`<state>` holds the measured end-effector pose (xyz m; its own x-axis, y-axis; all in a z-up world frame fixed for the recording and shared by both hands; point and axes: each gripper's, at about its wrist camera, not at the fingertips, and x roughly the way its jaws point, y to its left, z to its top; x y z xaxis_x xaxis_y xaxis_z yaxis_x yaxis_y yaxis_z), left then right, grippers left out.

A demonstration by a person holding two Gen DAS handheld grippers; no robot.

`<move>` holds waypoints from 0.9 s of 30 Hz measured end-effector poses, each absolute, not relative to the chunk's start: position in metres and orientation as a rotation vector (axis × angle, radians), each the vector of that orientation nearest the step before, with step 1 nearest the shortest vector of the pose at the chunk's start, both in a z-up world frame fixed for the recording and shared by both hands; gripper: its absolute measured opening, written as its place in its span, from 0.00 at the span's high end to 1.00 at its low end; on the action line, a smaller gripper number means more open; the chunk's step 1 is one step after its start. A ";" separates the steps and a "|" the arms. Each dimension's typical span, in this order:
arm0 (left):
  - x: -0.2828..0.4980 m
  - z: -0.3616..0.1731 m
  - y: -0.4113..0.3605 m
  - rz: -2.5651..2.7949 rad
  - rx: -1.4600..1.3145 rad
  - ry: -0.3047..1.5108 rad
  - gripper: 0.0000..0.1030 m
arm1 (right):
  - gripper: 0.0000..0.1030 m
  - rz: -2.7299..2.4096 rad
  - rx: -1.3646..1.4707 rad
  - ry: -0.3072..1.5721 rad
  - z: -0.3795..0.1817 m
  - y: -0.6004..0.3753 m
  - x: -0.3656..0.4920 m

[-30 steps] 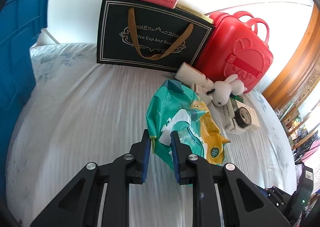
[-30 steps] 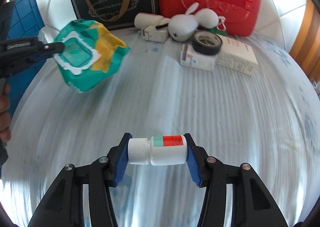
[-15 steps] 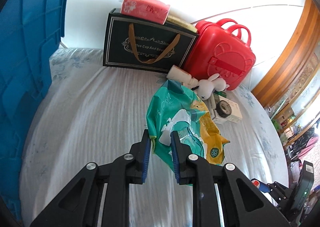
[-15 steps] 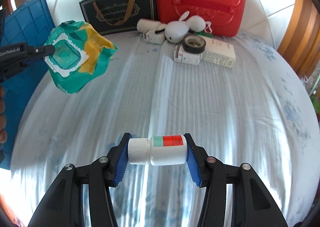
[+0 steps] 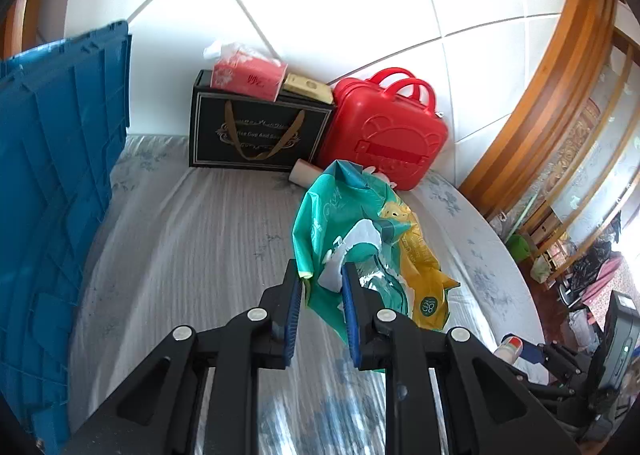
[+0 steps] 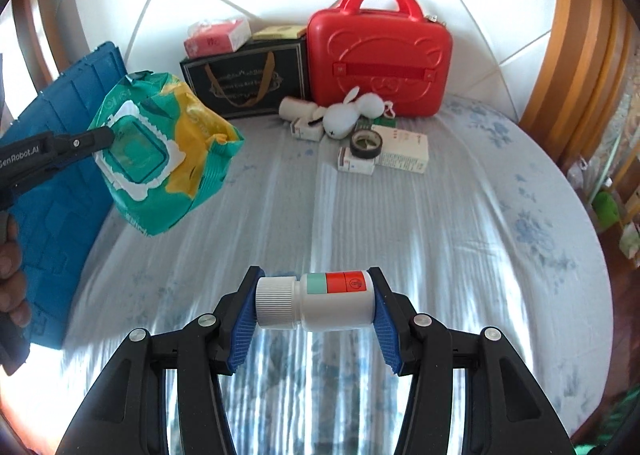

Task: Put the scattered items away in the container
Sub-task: 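Carry the wet-wipes pack with the left gripper to the crate while the right gripper carries the pill bottle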

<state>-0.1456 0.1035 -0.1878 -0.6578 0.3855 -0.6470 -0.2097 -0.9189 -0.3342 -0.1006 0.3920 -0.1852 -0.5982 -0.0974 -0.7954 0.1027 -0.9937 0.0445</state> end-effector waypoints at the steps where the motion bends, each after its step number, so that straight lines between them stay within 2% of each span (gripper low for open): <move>1: -0.141 -0.182 0.103 2.574 -1.077 -0.324 0.81 | 0.51 -2.717 1.347 0.004 -0.179 0.393 -0.098; 27: -0.075 -0.057 0.092 2.610 -0.827 -0.201 0.81 | 0.51 -2.817 1.142 -0.092 -0.045 0.383 -0.049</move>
